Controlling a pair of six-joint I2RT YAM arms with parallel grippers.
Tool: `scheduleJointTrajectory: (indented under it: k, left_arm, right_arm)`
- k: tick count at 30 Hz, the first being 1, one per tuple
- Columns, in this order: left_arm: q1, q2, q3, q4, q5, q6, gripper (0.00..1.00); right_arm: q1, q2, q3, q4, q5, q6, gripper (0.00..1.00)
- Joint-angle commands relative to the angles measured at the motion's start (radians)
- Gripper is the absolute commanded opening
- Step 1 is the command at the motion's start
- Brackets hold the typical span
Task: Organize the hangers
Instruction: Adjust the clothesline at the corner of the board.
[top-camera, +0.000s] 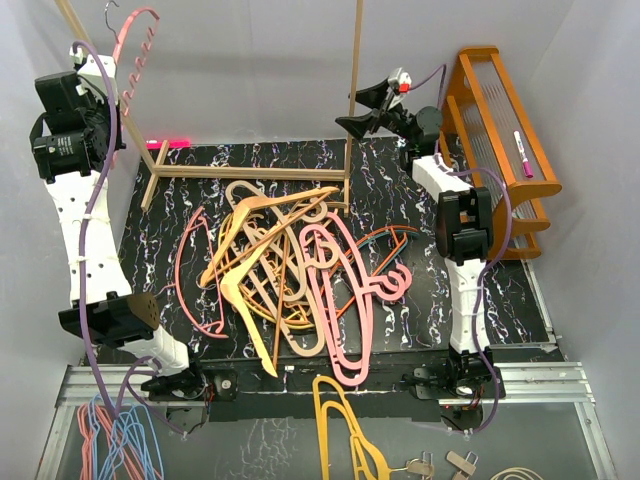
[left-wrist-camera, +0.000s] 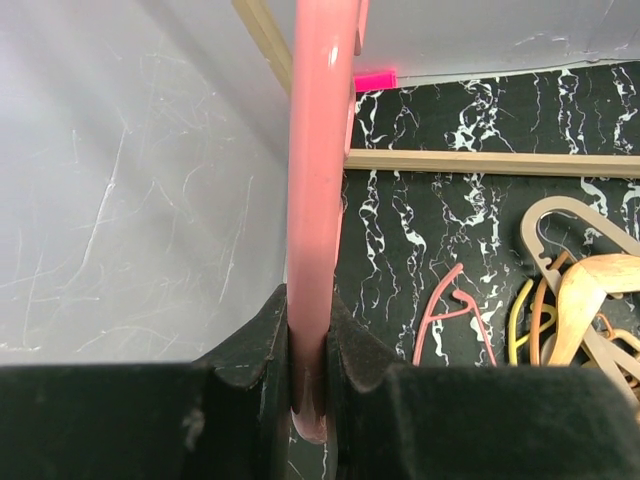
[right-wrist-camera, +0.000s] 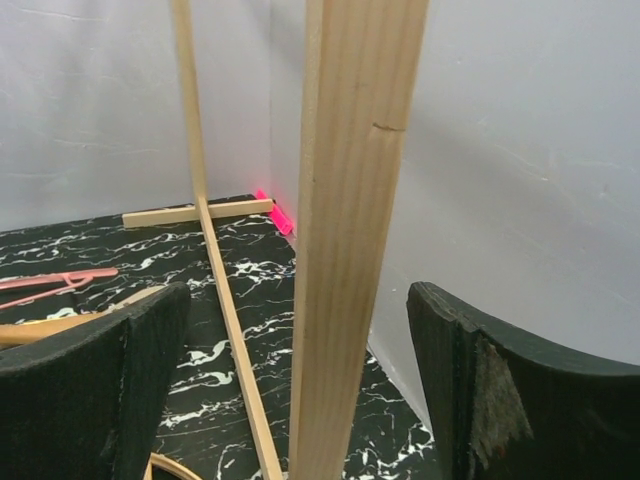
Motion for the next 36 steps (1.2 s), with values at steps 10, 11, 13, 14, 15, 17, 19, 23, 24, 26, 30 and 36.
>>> scheduleJointTrajectory:
  k: [10, 11, 13, 14, 15, 17, 19, 23, 24, 26, 30, 36]
  left_arm:
    - [0.002, -0.028, 0.093, 0.033, -0.044, 0.059, 0.00]
    - [0.002, -0.032, 0.086, 0.037, -0.051, 0.065, 0.00]
    - [0.002, -0.038, 0.067, 0.045, -0.067, 0.078, 0.00]
    - [0.002, -0.041, 0.061, 0.049, -0.071, 0.085, 0.00]
    - [0.002, -0.041, 0.061, 0.051, -0.076, 0.090, 0.00]
    - [0.002, -0.037, 0.068, 0.056, -0.081, 0.102, 0.00]
    - [0.002, -0.028, 0.089, 0.052, -0.085, 0.115, 0.00]
    - [0.002, 0.002, 0.159, 0.013, -0.073, 0.129, 0.00]
    - [0.002, 0.006, 0.167, 0.005, -0.072, 0.131, 0.00]
    - [0.001, 0.005, 0.170, -0.011, -0.066, 0.135, 0.00]
    - [0.004, 0.002, 0.157, -0.037, -0.057, 0.137, 0.00]
    - [0.017, -0.006, 0.157, -0.038, -0.055, 0.116, 0.00]
  right_arm:
    - [0.035, 0.049, 0.058, 0.095, -0.091, 0.072, 0.70]
    - [0.036, 0.048, 0.051, 0.112, -0.104, 0.086, 0.70]
    - [0.036, 0.044, 0.044, 0.128, -0.126, 0.099, 0.63]
    - [0.035, 0.043, 0.042, 0.128, -0.134, 0.100, 0.58]
    - [0.036, 0.043, 0.041, 0.128, -0.136, 0.098, 0.51]
    - [0.036, 0.043, 0.038, 0.123, -0.144, 0.096, 0.36]
    - [0.035, 0.039, 0.033, 0.122, -0.157, 0.094, 0.21]
    - [0.033, 0.022, 0.004, 0.126, -0.197, 0.101, 0.08]
    - [0.033, 0.018, -0.006, 0.130, -0.209, 0.106, 0.08]
    - [0.032, 0.009, -0.030, 0.152, -0.229, 0.124, 0.08]
    - [0.024, -0.002, -0.073, 0.263, -0.290, 0.233, 0.08]
    - [0.016, -0.032, -0.120, 0.313, -0.385, 0.307, 0.08]
